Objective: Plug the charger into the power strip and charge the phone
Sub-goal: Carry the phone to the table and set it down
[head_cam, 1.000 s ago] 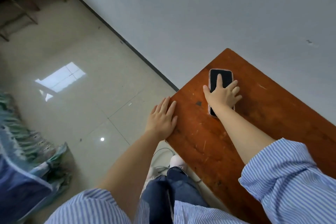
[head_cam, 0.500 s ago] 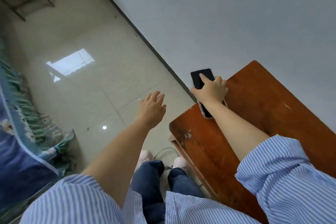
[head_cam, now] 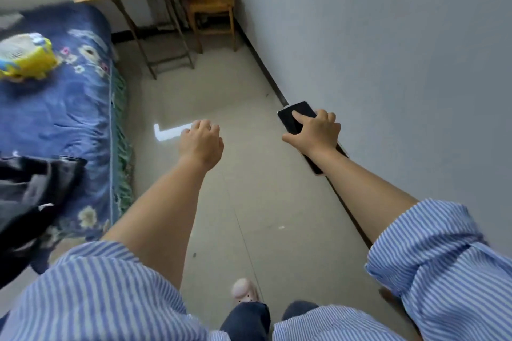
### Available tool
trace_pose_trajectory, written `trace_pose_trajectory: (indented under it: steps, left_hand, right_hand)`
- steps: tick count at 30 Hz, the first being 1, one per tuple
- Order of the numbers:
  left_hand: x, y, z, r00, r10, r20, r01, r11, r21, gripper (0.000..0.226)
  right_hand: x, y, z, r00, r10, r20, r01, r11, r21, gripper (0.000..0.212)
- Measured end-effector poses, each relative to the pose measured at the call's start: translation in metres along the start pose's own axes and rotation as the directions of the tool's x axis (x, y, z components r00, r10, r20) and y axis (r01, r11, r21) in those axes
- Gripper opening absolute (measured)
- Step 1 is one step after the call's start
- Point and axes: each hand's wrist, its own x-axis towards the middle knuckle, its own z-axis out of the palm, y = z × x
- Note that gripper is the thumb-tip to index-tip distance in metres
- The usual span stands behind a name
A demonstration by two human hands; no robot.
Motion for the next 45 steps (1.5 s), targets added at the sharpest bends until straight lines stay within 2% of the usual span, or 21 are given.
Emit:
trace_pose_trajectory:
  steps: [7, 15, 22, 27, 29, 35, 41, 45]
  left_hand:
    - [0.115, -0.115, -0.049, 0.989, -0.112, -0.092, 0.119, 0.99, 0.074, 0.027]
    - [0.278, -0.202, -0.066, 0.979, -0.182, -0.093, 0.195, 0.969, 0.149, 0.028]
    - [0.427, -0.28, -0.092, 0.954, -0.285, -0.09, 0.293, 0.951, 0.097, 0.029]
    - [0.537, -0.36, -0.099, 0.925, -0.362, -0.115, 0.373, 0.922, 0.103, 0.029]
    - [0.559, -0.378, -0.1, 0.923, -0.375, -0.09, 0.383, 0.918, 0.107, 0.03]
    - [0.701, -0.494, -0.11, 0.907, -0.412, -0.092, 0.419, 0.903, 0.091, 0.028]
    - [0.806, -0.574, -0.114, 0.888, -0.457, -0.048, 0.459, 0.885, 0.08, 0.027]
    - [0.879, -0.626, -0.099, 0.879, -0.476, -0.027, 0.476, 0.878, 0.054, 0.035]
  right_hand:
    - [0.132, -0.149, 0.006, 0.981, -0.185, -0.061, 0.185, 0.983, -0.007, 0.058]
    - [0.306, -0.256, 0.035, 0.948, -0.313, -0.047, 0.314, 0.949, 0.015, 0.057]
    - [0.475, -0.355, 0.041, 0.912, -0.411, -0.005, 0.411, 0.911, 0.036, 0.057]
    - [0.589, -0.439, 0.059, 0.876, -0.483, 0.003, 0.483, 0.875, 0.035, 0.058]
    - [0.613, -0.454, 0.063, 0.867, -0.498, 0.021, 0.498, 0.867, 0.012, 0.059]
    - [0.755, -0.569, 0.094, 0.858, -0.513, 0.018, 0.513, 0.859, 0.007, 0.059]
    - [0.859, -0.652, 0.117, 0.854, -0.517, 0.059, 0.518, 0.855, 0.0, 0.059]
    - [0.937, -0.703, 0.145, 0.836, -0.539, 0.102, 0.543, 0.839, -0.017, 0.059]
